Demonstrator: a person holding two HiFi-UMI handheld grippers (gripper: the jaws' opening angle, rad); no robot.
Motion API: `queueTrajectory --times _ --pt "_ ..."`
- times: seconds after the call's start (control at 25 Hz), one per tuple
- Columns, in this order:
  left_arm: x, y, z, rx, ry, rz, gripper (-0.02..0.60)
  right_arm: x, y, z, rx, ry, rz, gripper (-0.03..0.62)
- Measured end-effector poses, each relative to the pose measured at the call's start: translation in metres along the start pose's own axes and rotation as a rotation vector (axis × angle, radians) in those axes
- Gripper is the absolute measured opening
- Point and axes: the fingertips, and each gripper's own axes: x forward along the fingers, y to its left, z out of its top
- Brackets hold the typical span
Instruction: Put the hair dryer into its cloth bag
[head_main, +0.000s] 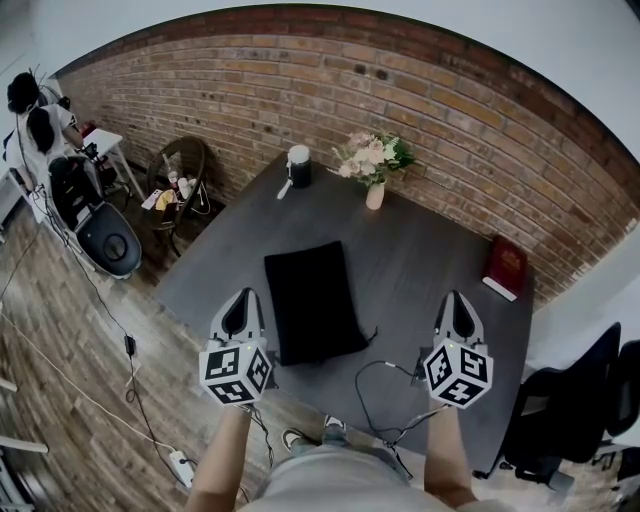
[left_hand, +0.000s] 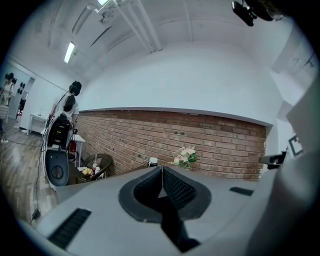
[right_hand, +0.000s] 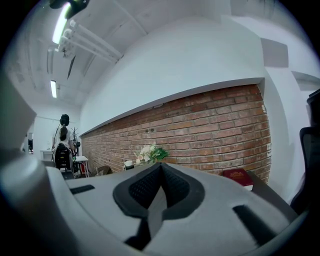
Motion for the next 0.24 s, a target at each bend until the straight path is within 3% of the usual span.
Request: queueTrajectory --times 0.24 --pt "0.0005 0.0034 -0.0011 0.000 0.011 -0.001 0.011 0.0010 0.0049 -0.0037 -0.012 0.020 0.012 0.001"
